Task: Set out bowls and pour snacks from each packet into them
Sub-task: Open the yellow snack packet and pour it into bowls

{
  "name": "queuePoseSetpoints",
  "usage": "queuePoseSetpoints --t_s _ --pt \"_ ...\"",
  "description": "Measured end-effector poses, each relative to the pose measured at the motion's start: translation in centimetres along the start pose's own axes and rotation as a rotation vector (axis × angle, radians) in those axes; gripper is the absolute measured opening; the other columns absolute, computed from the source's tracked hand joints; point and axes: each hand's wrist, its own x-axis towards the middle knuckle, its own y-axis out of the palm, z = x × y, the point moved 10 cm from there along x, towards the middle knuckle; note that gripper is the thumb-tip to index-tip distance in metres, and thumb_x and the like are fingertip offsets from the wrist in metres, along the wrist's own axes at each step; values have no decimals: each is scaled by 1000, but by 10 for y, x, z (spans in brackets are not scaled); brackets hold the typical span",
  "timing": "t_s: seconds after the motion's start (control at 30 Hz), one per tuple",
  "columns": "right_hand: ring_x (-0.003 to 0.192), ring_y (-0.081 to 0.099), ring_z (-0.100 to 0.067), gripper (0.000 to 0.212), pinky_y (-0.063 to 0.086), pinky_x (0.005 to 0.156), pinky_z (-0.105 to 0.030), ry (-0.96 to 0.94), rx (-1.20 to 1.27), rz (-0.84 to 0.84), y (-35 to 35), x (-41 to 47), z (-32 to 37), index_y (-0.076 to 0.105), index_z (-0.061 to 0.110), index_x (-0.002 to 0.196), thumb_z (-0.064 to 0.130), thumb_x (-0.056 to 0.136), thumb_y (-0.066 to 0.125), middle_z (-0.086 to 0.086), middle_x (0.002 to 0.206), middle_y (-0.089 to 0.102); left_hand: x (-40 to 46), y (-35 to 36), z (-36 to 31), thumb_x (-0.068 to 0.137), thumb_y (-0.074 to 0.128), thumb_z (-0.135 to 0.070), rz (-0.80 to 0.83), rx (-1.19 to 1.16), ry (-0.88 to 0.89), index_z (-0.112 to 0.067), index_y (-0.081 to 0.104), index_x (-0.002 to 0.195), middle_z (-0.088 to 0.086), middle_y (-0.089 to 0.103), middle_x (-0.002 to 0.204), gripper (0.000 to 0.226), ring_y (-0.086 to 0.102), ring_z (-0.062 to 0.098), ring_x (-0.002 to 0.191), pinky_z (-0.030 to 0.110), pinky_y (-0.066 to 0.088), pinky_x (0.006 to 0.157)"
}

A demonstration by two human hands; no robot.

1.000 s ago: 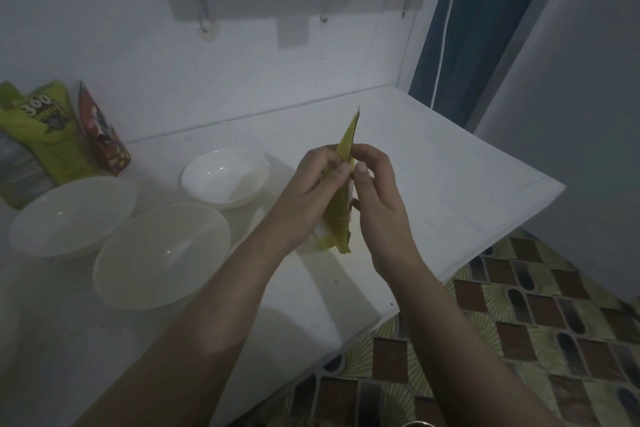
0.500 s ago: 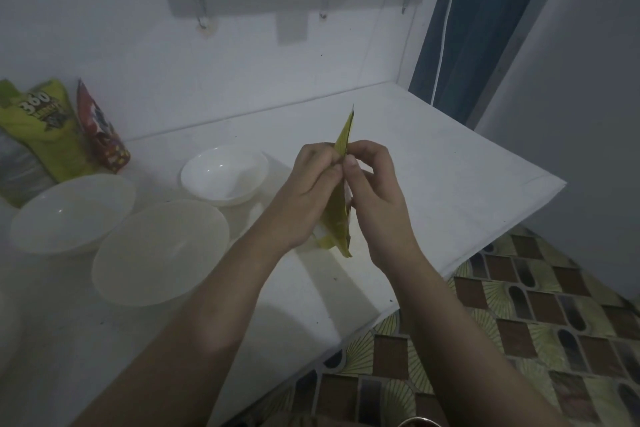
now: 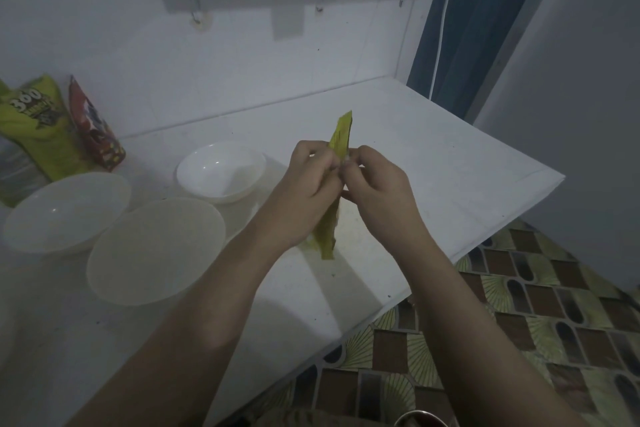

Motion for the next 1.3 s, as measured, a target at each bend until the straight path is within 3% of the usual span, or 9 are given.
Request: queuePoseSetpoints --t_s 0.07,0.17,0.33,0.47,0.57,0.67,0.87,1.03,1.3 --pt "61 47 -7 25 45 60 -18 -29 -89 1 -2 1 5 44 7 69 9 93 49 1 64 49 0 2 0 99 42 -13 8 27 5 -10 49 89 -6 39 118 12 55 6 88 33 48 82" --pt "54 38 -2 35 31 51 -14 -52 -123 0 -3 0 10 35 17 62 3 92 49 9 57 37 0 3 -5 96 40 -17 -9 32 40 -15 43 83 -7 38 115 14 59 24 75 49 50 71" --pt "60 37 -4 25 31 55 -15 -76 -21 15 -3 -1 15 47 1 72 6 96 48 -1 63 43 1 -2 -16 100 37 -6 -52 52 113 -11 47 94 -2 42 120 13 53 11 86 18 45 75" --pt "75 48 -27 22 42 69 -32 -52 91 40 2 -1 12 51 -4 87 11 101 42 -23 82 53 3 -5 -11 102 35 -10 -77 14 105 -8 49 109 1 47 121 16 47 -8 100 4 36 81" --pt "74 49 -32 23 43 68 -36 -34 116 31 4 -1 10 50 -2 87 13 102 41 -24 81 51 4 -3 -8 101 34 -7 -66 3 89 -7 49 113 2 47 122 19 46 -10 101 3 36 81" --pt "71 48 -15 24 42 66 -23 1 154 40 3 -2 8 54 -2 88 14 102 43 -16 78 52 3 -3 -11 101 34 -8 -61 10 93 -4 49 115 2 45 127 21 47 -10 99 0 35 80" --pt "63 37 -7 31 32 57 -20 11 124 50 3 -2 9 39 12 71 12 101 42 3 65 39 -1 1 -16 101 35 -10 -58 3 49 -9 45 90 -8 32 133 15 54 -1 78 8 44 70" --pt "63 31 -11 29 27 55 -25 -23 117 -20 -3 0 16 36 7 69 3 96 44 -1 64 34 3 -6 -16 100 39 -12 -107 38 20 -3 46 83 -6 27 129 20 54 11 76 9 43 62" --pt "73 42 -21 27 39 70 -37 1 207 56 5 3 7 42 1 80 19 101 41 -17 76 41 9 -7 -5 101 37 -13 -87 -46 -58 -16 45 81 -1 35 121 22 51 -5 66 8 36 63"
